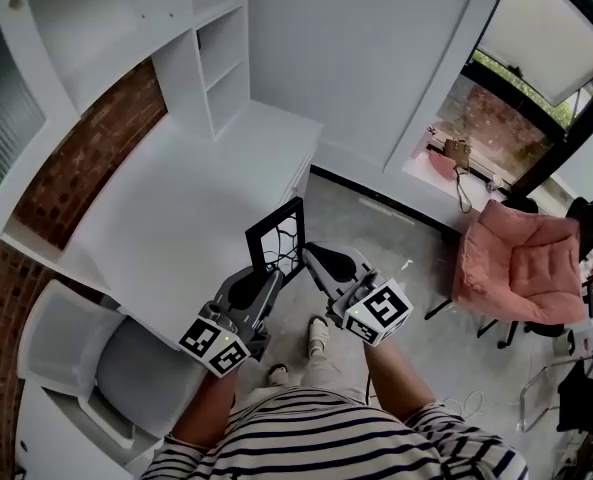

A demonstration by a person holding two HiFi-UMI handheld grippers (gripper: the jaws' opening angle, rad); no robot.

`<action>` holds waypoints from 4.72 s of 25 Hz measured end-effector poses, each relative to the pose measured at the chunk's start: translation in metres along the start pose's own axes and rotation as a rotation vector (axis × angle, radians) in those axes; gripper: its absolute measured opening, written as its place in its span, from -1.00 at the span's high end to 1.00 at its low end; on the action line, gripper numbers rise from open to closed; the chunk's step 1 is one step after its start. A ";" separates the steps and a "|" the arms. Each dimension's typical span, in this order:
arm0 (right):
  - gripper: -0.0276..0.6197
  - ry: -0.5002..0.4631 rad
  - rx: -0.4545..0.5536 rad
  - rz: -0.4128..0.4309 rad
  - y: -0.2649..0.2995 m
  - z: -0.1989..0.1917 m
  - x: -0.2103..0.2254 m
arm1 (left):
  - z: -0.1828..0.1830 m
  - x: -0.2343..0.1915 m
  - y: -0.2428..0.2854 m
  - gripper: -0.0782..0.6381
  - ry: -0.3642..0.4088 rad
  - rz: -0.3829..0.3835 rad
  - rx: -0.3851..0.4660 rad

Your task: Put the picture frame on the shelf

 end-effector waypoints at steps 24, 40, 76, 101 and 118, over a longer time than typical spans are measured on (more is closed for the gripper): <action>0.89 0.016 0.008 0.074 0.107 0.043 0.215 | 0.041 -0.115 0.194 0.63 0.139 0.088 0.034; 0.67 -0.009 -0.037 0.133 0.147 0.049 0.255 | 0.037 -0.137 0.227 0.63 0.196 0.090 0.069; 0.73 0.003 -0.104 0.203 0.455 0.050 0.303 | 0.129 -0.423 0.231 0.63 0.218 0.131 0.045; 0.73 -0.105 0.087 0.435 0.397 0.071 0.320 | 0.103 -0.355 0.265 0.63 0.451 0.375 0.125; 0.73 -0.074 0.130 0.492 0.416 0.076 0.319 | 0.086 -0.365 0.252 0.31 0.420 0.661 0.109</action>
Point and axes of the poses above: the fingertips, and each gripper's own axes: y forward along the fingers, x to its right, z out of its top, the point moved 5 cm from there along -y, backward along the fingers, and after that the axes turned 10 degrees about -z, right-handed, at the moved point
